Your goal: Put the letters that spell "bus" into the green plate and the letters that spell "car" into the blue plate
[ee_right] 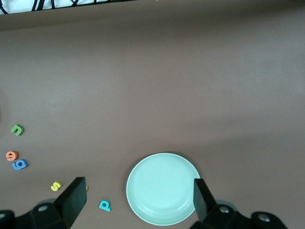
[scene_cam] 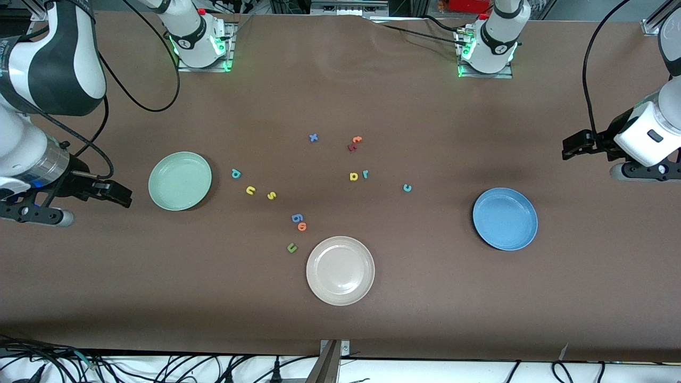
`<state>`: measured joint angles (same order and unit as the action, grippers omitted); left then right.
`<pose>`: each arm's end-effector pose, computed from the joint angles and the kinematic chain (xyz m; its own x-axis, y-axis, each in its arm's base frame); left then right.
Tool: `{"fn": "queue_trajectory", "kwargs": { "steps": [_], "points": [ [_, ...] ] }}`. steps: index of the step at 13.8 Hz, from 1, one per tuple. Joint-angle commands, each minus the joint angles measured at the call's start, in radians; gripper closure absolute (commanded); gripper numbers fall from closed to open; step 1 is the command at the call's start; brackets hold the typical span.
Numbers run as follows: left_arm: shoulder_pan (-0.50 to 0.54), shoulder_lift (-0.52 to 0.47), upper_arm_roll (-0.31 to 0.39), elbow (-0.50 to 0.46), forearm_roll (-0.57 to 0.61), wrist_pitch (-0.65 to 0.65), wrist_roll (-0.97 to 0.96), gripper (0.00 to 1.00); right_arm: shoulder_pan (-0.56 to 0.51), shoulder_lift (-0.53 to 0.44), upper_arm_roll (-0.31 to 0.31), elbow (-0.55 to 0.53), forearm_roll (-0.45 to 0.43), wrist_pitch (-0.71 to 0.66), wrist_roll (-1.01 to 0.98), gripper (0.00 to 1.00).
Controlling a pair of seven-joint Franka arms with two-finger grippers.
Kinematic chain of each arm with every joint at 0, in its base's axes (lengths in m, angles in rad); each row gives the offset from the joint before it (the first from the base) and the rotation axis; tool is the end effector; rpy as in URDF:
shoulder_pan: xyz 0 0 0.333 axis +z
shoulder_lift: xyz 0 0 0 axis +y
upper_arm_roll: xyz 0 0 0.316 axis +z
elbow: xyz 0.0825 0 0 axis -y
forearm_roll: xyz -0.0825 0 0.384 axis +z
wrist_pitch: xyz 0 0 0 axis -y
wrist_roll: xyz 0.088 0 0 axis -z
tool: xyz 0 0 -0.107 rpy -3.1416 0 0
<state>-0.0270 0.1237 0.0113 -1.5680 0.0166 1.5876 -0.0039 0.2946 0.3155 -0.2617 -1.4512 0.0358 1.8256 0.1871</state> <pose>0.5884 -0.0078 0.5564 0.9945 -0.0119 -0.1038 -0.0139 -0.9997 -0.0183 0.6600 0.0478 0.5182 0.9865 -0.1447 0.0765 -0.1475 -0.9886 0.0315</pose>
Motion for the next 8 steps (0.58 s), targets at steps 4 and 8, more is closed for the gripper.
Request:
{"fn": "queue_trajectory", "kwargs": {
  "steps": [4,8],
  "points": [
    [-0.004,0.004,0.004,0.003,-0.010,-0.011,0.024,0.00,0.008,-0.018,0.009,-0.012,0.004,-0.034,0.116,0.01],
    [-0.014,0.013,-0.011,-0.015,-0.010,-0.012,0.021,0.00,0.061,-0.018,0.013,-0.032,0.010,-0.083,0.205,0.01]
  ]
}}
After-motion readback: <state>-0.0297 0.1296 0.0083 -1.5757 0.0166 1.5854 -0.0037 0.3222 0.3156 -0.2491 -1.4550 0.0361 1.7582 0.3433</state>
